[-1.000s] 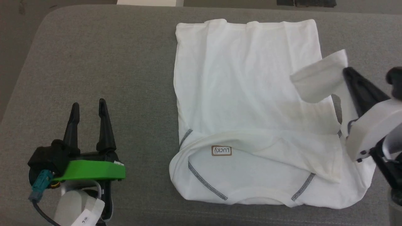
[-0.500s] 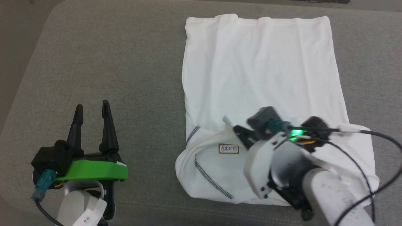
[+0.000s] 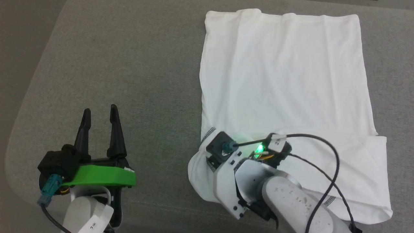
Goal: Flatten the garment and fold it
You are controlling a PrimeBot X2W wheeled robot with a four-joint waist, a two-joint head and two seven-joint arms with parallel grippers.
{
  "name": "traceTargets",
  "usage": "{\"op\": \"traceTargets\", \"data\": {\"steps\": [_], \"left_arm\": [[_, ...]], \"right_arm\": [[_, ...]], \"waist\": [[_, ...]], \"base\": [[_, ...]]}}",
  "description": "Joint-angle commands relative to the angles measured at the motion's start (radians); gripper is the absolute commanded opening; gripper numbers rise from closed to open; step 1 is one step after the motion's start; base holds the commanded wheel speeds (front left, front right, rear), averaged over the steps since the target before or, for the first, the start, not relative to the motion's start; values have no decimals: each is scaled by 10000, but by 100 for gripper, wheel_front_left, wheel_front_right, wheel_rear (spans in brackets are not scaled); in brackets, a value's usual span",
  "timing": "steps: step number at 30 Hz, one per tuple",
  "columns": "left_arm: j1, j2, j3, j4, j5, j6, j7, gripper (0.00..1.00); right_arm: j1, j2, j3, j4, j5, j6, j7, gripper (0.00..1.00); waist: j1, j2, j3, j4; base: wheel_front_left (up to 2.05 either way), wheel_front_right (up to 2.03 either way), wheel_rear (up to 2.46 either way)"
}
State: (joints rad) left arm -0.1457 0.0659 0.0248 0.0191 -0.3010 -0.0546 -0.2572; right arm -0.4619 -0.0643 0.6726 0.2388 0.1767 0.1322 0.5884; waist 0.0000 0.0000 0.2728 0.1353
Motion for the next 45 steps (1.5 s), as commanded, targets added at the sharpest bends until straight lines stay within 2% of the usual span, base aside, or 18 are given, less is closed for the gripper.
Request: {"op": "traceTargets", "data": {"steps": [1,9,10,11,12,17,22,26,32,34,35,39,45], "left_arm": [[-120,-58,15,11,-119,13,-43,100],[-116,-93,60,24,-112,-1,-44,100],[-115,-96,66,23,-105,-3,-44,100],[-112,-99,73,18,-99,-1,-44,100],[-97,-102,87,13,-90,1,-44,100],[-15,-109,148,35,-35,4,-45,100],[65,-24,232,39,47,-3,-45,100],[63,143,223,23,130,-18,-32,100],[-437,515,23,-45,249,-161,268,100],[-845,732,-93,7,295,-261,459,100],[-1801,1138,-390,272,357,-444,896,100],[-3198,1780,-930,791,454,-629,1691,100],[-5748,2694,-1835,1852,-165,-749,3103,100]], "right_arm": [[-169,62,243,374,119,-15,-115,0],[-308,102,804,1580,493,-15,-54,0],[-321,104,816,1687,539,-15,-24,4],[-339,100,864,1752,569,-15,0,42],[-349,90,907,1815,650,-15,26,100],[-382,85,740,1529,1200,-15,-396,100],[-250,42,-31,351,1762,-15,-1614,100],[51,-103,-1166,-990,1831,-15,-2798,100],[909,-303,-3157,-2616,1216,-15,-4265,100],[1160,-316,-3802,-2981,942,-15,-4713,100],[1469,-298,-4755,-3312,506,-15,-5330,100],[1683,-229,-5564,-3507,163,-15,-5743,100],[1596,-182,-6219,-3745,-123,-15,-6127,100]], "waist": [[0,0,30,61],[0,0,61,61],[0,0,67,42],[0,0,68,22],[0,0,59,-14],[0,0,-42,-207],[0,0,-213,-534],[0,0,-300,-909],[0,0,-163,-1404],[0,0,-14,-1549],[0,0,317,-1732],[0,0,787,-1996],[0,0,1731,-2507]], "base": [[0,0,0],[0,0,0],[0,0,0],[0,0,0],[0,0,0],[0,0,0],[0,0,0],[0,0,0],[0,0,0],[0,0,0],[0,0,0],[0,0,0],[0,0,0]]}}
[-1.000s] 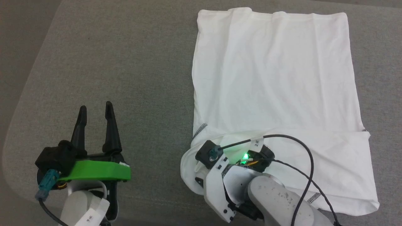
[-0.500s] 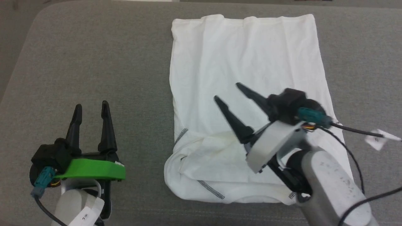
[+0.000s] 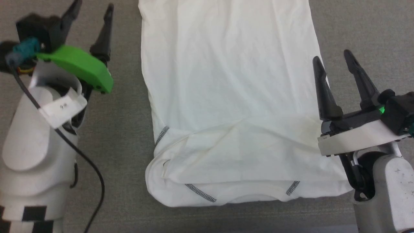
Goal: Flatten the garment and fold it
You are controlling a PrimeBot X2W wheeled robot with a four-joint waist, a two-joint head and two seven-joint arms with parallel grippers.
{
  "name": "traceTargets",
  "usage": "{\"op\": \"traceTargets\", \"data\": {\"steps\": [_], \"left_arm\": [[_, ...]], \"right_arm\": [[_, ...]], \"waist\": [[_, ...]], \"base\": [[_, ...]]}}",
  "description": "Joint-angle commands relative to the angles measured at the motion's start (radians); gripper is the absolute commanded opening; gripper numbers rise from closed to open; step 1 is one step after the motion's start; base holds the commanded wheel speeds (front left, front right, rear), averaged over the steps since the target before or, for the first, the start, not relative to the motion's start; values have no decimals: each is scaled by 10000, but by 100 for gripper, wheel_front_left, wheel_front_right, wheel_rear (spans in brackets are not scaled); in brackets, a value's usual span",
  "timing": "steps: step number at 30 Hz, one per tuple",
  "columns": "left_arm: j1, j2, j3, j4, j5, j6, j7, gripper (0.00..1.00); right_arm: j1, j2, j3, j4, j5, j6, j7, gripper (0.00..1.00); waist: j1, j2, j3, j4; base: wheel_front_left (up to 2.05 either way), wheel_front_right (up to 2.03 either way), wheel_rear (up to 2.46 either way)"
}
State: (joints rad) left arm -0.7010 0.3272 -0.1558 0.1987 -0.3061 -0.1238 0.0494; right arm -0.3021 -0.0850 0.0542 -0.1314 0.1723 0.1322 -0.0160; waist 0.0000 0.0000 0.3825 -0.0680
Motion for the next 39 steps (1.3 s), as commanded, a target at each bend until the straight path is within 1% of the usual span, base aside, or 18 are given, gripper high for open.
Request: {"op": "traceTargets", "data": {"steps": [1,6,10,16,19,23,31,37,38,39], "left_arm": [[-559,205,-178,224,-201,-60,239,100],[-2299,919,-913,1256,-647,-66,1554,100],[-3301,1307,-1072,1973,-770,-67,2468,100],[-4142,1736,-1150,2731,-735,52,4012,100],[-4464,1906,-1056,2857,-734,316,4624,100],[-4824,2072,-823,2885,-791,854,5402,100],[-5066,2346,-779,2642,-713,1431,6479,100],[-5035,2819,-1102,2611,-13,2109,7461,100],[-4993,2859,-1116,2607,16,2198,7660,80],[-4936,2905,-1154,2560,44,2259,7890,23]], "right_arm": [[-37,29,-78,-70,-108,-15,-134,100],[-197,131,-329,-80,-166,-15,-389,100],[-235,239,-575,-35,-108,-15,-637,100],[-194,317,-590,179,117,-15,-869,100],[-248,334,-535,262,307,-15,-1024,100],[-305,343,-391,466,649,-15,-1274,100],[-488,346,-220,887,957,-15,-1594,100],[-606,347,-155,1024,1116,-15,-1721,100],[-615,347,-153,1038,1133,-15,-1731,100],[-629,347,-157,1054,1137,-15,-1737,100]], "waist": [[0,0,779,-557],[0,0,1497,-1142],[0,0,1934,-1598],[0,0,2441,-2165],[0,0,2694,-2383],[0,0,3009,-2643],[0,0,3307,-2938],[0,0,3417,-3035],[0,0,3428,-3037],[0,0,3440,-3035]], "base": [[0,0,0],[0,0,0],[0,0,0],[0,0,0],[0,0,0],[0,0,0],[0,0,0],[0,0,0],[0,0,0],[0,0,0]]}}
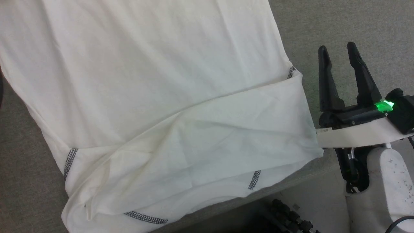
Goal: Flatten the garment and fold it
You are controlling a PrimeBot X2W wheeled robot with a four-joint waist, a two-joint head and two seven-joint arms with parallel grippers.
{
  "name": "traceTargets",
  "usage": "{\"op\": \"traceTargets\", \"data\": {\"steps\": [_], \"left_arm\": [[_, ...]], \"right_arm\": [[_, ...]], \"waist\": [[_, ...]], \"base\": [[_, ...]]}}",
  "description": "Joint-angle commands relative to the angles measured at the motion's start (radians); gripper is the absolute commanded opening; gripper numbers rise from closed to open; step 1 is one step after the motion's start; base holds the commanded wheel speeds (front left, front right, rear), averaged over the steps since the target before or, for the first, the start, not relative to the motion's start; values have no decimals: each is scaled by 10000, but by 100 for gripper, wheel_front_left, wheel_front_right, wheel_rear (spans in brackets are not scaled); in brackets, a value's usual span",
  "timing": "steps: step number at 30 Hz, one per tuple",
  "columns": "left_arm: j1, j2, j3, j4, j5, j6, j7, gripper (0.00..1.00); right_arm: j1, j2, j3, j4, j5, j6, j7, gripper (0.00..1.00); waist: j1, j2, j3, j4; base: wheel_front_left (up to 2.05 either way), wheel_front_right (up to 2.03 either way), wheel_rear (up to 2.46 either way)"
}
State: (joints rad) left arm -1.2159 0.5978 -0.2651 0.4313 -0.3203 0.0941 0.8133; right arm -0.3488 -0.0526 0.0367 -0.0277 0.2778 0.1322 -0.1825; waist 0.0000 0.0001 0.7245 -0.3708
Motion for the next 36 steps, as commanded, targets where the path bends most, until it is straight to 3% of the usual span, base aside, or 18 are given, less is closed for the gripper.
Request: {"op": "traceTargets", "data": {"steps": [1,9,13,17,21,23,29,36], "left_arm": [[252,224,-78,160,182,103,389,0],[287,139,-389,-820,145,-402,-576,0],[8,-134,-597,-951,162,-670,-1306,0],[-301,-543,-856,-981,163,-871,-1847,0],[-532,-912,-1084,-1094,184,-1001,-2370,0],[-597,-1296,-1261,-1367,170,-1014,-2895,0],[-505,-1758,-1523,-2063,74,-1076,-3425,0],[-261,-2131,-1780,-2711,-40,-1091,-3832,0]], "right_arm": [[-183,23,12,25,77,-15,-66,100],[-2342,23,24,32,-446,-15,973,100],[-4407,23,-147,918,-398,-15,2119,100],[-6513,24,-577,2585,-27,-15,3494,100],[-8115,21,-977,4273,-1102,-15,4824,100],[-9287,-24,-1572,5596,-2282,-15,5900,100],[-10384,-162,-2775,6557,-3498,-15,7155,100],[-11221,-261,-3999,6603,-4716,-15,8571,100]], "waist": [[0,-1,31,-1],[0,-1,63,373],[0,-1,193,728],[0,-1,386,1296],[0,-1,579,1921],[0,-1,738,2659],[0,-1,964,3659],[0,-1,1276,4414]], "base": [[0,0,0],[0,0,0],[0,0,0],[0,0,0],[0,0,0],[0,0,0],[0,0,0],[0,0,0]]}}
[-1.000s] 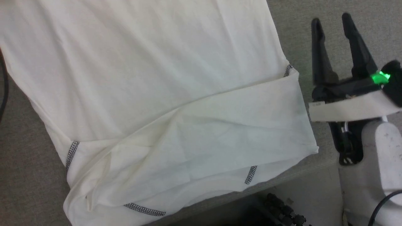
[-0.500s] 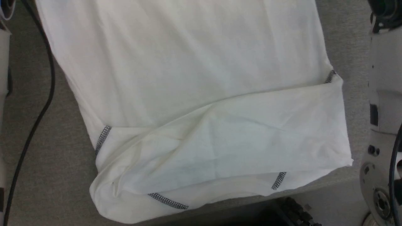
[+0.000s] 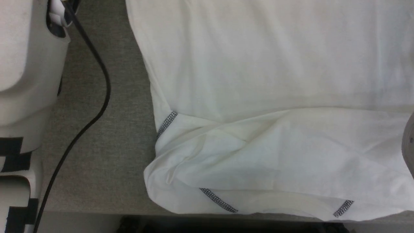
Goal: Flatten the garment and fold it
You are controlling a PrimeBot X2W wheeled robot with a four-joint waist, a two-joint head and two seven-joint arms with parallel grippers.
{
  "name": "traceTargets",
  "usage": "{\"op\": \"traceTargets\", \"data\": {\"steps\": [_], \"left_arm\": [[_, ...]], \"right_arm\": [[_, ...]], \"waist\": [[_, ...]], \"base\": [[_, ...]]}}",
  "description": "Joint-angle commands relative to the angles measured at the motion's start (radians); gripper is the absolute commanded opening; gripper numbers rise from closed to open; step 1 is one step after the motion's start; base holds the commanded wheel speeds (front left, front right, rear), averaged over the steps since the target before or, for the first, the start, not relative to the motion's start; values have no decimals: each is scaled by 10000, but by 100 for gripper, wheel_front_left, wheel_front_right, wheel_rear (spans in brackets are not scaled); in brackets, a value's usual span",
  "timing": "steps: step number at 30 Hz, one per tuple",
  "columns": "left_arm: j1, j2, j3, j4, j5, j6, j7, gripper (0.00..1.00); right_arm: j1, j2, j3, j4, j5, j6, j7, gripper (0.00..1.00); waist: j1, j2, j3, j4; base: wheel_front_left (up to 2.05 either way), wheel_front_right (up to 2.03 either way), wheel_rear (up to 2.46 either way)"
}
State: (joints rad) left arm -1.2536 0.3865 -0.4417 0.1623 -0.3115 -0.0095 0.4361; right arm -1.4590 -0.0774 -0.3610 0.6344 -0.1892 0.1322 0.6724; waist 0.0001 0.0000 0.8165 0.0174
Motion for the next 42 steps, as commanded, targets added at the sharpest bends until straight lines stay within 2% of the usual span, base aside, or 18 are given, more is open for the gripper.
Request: {"op": "traceTargets", "data": {"steps": [1,4,5,9,12,17,24,33,42], "left_arm": [[150,-49,-56,-95,-124,-55,-112,0],[227,-114,-130,-255,-147,-55,-216,0],[245,-125,-148,-310,-162,-61,-245,0],[262,-121,-193,-451,-169,-56,-323,0],[274,-94,-223,-458,-168,-49,-354,0],[251,-48,-211,-310,-176,-43,-545,0],[607,31,-63,94,-227,42,-1545,0],[2825,274,154,-659,-1038,-34,-2600,0],[6067,627,385,-1911,-1988,238,-3199,0]], "right_arm": [[-208,-25,-193,-79,-227,-15,215,100],[-312,-34,-534,-229,-696,-15,793,100],[-323,-35,-620,-297,-878,-15,1039,87],[-290,-15,-677,-586,-1317,-15,1790,0],[-173,15,-552,-844,-1298,-15,1889,0],[3,-39,-90,-1148,-834,-15,1077,0],[984,-505,1509,-1466,1135,-15,-700,0],[4210,-1565,3428,-3665,3963,-15,-2199,0],[7840,-2126,3761,-5269,4998,-15,-2727,0]], "waist": [[-1,0,408,613],[-1,0,505,746],[-1,0,533,776],[-1,0,609,818],[-1,0,631,759],[-1,0,533,601],[-1,0,-368,218],[-1,0,-2327,-192],[-1,0,-4229,-272]], "base": [[0,0,0],[0,0,0],[0,0,0],[0,0,0],[0,0,0],[0,0,0],[0,0,0],[0,0,0],[0,0,0]]}}
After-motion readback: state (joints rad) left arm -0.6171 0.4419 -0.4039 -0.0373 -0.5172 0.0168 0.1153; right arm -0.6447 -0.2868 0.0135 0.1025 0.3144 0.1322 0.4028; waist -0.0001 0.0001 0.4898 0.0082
